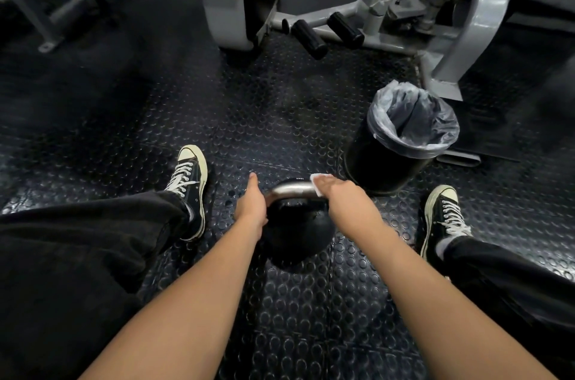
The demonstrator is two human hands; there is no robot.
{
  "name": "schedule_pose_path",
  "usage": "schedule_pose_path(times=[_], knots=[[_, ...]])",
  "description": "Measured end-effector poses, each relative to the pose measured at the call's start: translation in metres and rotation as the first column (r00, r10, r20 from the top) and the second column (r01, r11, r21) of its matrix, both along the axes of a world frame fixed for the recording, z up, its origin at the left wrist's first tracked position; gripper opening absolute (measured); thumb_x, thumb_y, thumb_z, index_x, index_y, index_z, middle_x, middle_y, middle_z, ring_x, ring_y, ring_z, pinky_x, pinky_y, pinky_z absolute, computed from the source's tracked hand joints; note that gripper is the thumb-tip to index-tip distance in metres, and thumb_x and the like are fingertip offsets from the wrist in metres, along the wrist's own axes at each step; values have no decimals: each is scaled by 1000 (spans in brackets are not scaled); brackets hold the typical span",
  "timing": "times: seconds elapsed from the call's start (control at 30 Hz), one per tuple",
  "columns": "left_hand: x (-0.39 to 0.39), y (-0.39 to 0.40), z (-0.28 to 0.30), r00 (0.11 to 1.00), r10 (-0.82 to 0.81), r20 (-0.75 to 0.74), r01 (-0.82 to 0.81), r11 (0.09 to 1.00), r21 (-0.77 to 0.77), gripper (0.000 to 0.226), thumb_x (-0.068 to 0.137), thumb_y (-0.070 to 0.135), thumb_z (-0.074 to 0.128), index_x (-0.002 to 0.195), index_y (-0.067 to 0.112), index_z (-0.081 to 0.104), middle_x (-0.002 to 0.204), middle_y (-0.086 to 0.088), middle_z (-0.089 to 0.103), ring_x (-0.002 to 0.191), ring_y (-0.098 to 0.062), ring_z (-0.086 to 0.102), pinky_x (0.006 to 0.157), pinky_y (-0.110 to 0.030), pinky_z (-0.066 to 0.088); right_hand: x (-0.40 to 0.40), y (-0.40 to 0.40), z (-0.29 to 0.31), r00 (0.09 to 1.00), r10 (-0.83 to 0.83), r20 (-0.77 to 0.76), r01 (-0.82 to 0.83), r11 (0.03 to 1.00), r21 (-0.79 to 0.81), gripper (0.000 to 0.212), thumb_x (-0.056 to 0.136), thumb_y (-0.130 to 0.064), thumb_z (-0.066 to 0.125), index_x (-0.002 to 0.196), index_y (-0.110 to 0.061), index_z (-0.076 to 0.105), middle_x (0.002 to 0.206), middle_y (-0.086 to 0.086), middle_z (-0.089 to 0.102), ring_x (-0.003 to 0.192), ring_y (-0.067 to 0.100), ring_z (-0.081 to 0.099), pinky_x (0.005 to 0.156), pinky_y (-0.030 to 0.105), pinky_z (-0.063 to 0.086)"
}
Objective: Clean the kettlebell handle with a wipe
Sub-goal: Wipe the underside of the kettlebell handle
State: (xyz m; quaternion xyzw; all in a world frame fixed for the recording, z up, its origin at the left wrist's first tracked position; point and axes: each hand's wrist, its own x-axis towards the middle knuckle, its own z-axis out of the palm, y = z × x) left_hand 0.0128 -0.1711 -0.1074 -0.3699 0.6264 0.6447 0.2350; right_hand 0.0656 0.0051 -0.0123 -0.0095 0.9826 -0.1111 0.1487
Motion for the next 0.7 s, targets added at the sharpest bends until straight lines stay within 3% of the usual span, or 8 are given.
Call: schedule_pose_path(times=[0.1,0.17,0.27,0.37,0.5,0.7], knots=[[-3,-1,-5,1000,10,13,-9,1000,-9,98,54,96,35,117,26,61,107,-8,71,91,-29,70,85,-44,58,9,-2,-6,996,89,-14,-88,996,25,70,90,10,43,154,-17,35,161,2,35,146,22,37,110,37,41],[-1,0,0,1000,1,12,-1,1000,-15,92,60,94,35,115,25,60,106,-9,71,85,-26,68,80,-39,57,18,5,-9,997,69,-31,-68,997,22,73,94,10,40,159,-18,25,166,-1,27,153,16,23,118,34,32],[1,1,7,1000,-1,-4,1,1000,-14,81,70,89,35,113,24,59,105,-9,70,80,-24,63,75,-39,56,15,14,-15,996,-27,-80,28,1000,12,77,93,11,39,161,-20,22,166,0,26,152,16,25,122,33,27],[1,0,5,1000,-5,-3,5,1000,-3,90,62,92,34,117,25,59,107,-6,69,91,-26,67,85,-43,57,12,3,-16,994,-26,-107,24,1000,-17,77,93,12,37,161,-19,19,168,-2,21,154,14,17,121,29,22],[0,1,1,1000,-12,-3,12,1000,-3,92,56,93,34,112,25,61,106,-5,70,94,-29,68,87,-45,57,28,-8,-16,993,48,-111,-51,998,-20,75,97,11,30,162,-18,8,169,-4,9,156,15,4,121,27,21],[1,0,1,1000,-4,-11,5,1000,17,90,51,93,37,110,29,60,105,-7,71,94,-30,70,88,-45,58,27,4,-28,987,-95,-129,90,995,-46,77,95,13,34,162,-19,13,169,-7,13,155,10,8,120,23,18]])
